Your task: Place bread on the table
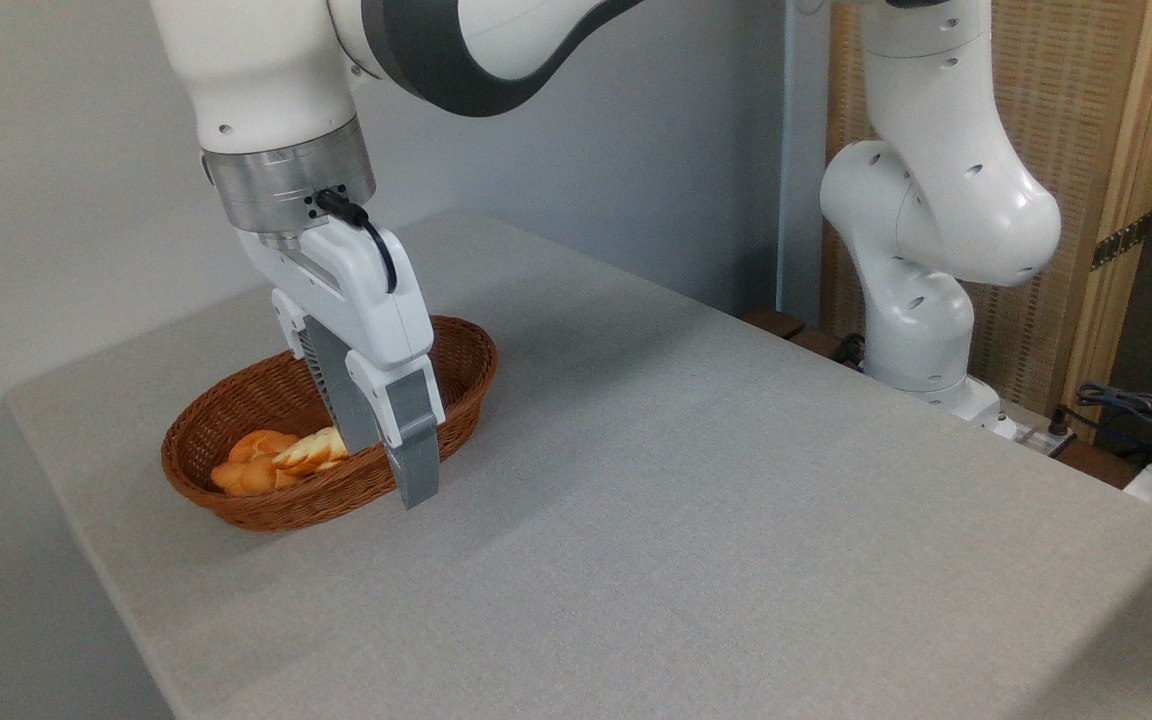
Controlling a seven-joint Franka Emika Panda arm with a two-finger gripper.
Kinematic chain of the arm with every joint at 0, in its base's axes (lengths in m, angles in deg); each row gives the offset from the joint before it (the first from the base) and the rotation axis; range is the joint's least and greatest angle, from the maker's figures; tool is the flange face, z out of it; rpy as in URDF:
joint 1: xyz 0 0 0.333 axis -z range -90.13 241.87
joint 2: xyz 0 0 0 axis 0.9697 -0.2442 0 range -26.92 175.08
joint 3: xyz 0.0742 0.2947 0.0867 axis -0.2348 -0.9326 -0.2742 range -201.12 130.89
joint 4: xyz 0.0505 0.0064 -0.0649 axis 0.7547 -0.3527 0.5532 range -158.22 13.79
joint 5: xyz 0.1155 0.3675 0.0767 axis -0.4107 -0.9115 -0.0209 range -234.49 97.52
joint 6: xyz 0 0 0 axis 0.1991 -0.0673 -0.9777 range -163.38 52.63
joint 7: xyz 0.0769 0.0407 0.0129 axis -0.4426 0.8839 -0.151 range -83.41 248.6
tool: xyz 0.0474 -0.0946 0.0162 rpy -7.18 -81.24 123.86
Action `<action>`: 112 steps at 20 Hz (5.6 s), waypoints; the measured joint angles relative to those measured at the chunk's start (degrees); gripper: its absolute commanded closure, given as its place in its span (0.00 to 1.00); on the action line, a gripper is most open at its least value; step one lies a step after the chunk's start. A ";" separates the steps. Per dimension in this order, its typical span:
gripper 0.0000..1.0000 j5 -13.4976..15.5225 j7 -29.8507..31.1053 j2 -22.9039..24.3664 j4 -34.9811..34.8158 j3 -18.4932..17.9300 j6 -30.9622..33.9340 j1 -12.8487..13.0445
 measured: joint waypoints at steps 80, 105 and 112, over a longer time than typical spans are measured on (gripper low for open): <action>0.90 -0.94 2.56 -9.16 0.14 13.53 -3.93 4.18; 1.00 0.80 3.38 -3.09 1.20 10.34 -3.19 3.38; 1.00 2.23 0.82 0.57 1.17 2.57 0.65 2.61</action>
